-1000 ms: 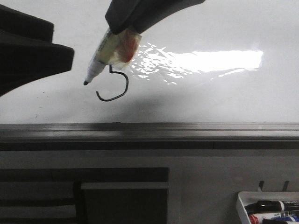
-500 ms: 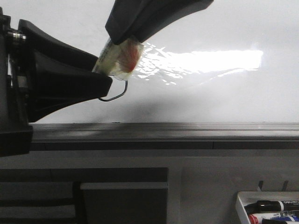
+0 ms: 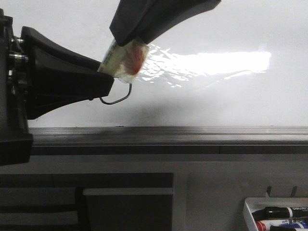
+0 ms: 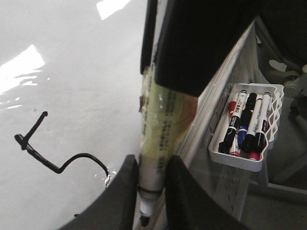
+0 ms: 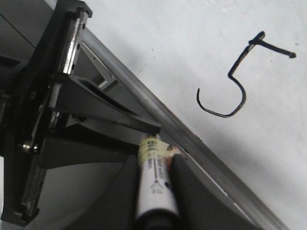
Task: Write number 5 on whiteboard
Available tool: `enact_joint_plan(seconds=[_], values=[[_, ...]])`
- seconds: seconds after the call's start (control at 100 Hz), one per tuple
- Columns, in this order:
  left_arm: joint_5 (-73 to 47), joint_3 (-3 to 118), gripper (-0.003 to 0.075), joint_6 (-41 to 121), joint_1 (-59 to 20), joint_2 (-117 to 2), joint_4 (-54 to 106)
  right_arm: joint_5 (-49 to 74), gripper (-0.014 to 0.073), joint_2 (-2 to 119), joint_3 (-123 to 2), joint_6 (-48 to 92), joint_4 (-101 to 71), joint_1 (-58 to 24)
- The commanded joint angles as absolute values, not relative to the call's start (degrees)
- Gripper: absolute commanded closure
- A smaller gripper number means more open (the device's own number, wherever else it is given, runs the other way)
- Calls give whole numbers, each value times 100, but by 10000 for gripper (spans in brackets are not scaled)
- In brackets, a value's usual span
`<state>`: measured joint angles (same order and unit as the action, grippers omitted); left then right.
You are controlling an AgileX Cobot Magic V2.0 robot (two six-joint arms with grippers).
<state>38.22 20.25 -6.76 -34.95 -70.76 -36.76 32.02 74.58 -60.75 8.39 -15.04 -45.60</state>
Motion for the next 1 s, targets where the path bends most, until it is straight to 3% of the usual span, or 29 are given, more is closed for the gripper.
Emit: enact_joint_plan(seconds=[0.0,0.06,0.21,0.28,0.43,0.74,0.99], values=[[4253,2201,741,-729,-3533,-6985,-3476,2945,629,7291,-6256,906,-1607,-4552],[4253,2201,741,-729,-3533,-6985,-3476,2884,543,7291,-6256,906,-1607,-4552],[4204,2179,741,-1013,-3533,-6963,-3281,2345,174,7251,-6256,906,-1436,-4519],[4112,2179,741,-1806,-3533,-6909,-2809,2191,95,7142,-6256,906,-1241,-4466],[3422,2202,741,-3127,-3533,-6597,-1523,2156,134,6794,-6256,906,-1075,-4297],[368,3094,741,-3227,-3521,-6424,-317,2216,176,6383,-6256,906,-1048,-4153],[95,3253,741,-3227,-3494,-6525,-205,2365,176,6380,-6256,906,-1048,-4153]])
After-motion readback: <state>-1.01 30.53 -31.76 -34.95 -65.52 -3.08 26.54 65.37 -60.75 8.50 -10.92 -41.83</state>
